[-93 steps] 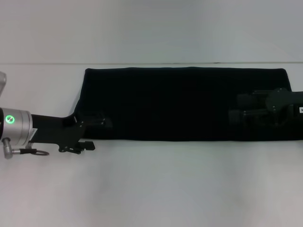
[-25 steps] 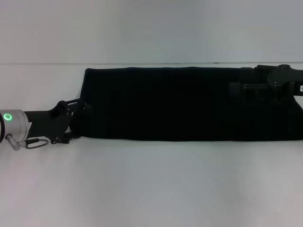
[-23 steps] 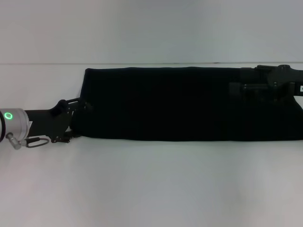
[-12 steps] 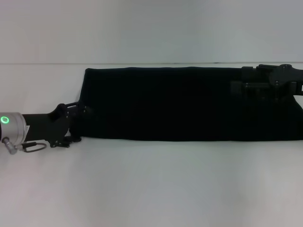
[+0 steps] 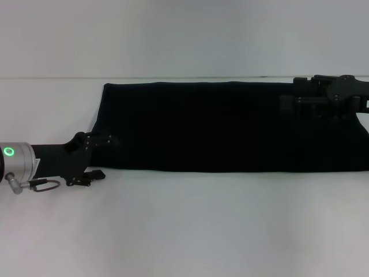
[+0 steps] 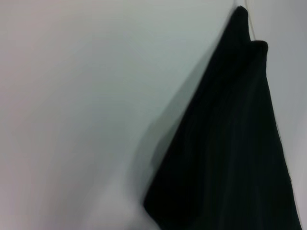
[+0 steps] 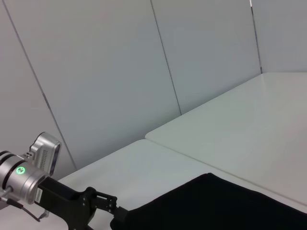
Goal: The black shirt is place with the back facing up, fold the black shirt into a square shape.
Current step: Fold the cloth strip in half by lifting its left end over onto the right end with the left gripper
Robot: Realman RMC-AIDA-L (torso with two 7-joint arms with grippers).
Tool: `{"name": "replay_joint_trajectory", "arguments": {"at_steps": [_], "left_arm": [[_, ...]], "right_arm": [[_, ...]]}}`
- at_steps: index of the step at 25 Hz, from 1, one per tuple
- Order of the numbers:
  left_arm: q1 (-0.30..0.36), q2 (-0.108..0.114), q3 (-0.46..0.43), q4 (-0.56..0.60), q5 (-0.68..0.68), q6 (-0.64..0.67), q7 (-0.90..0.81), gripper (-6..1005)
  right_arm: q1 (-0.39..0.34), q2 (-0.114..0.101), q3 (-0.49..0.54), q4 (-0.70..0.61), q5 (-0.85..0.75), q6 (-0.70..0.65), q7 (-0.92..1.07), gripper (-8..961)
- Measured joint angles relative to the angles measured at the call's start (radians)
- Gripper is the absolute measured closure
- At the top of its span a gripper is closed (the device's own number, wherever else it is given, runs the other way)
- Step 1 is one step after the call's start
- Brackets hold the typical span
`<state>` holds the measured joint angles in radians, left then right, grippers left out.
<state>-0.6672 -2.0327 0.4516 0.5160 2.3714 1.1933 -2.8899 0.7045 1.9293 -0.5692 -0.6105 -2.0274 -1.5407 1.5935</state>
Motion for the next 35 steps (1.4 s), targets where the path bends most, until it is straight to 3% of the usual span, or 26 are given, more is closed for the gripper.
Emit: {"name": "replay_joint_trajectory", "arguments": {"at_steps": [16, 35], "left_arm": [[-0.01, -0.006, 0.007, -0.006, 0.0, -0.095, 0.0, 69], [-0.025, -0.002, 0.009, -0.002, 0.0, -0.121, 0.025, 68]], "right_arm": [[-0.005, 0.0, 0.0, 0.0, 0.021, -0.001, 0.0, 114], [-0.007, -0.002, 0.0, 0.0, 0.026, -0.006, 0.002, 115]]}}
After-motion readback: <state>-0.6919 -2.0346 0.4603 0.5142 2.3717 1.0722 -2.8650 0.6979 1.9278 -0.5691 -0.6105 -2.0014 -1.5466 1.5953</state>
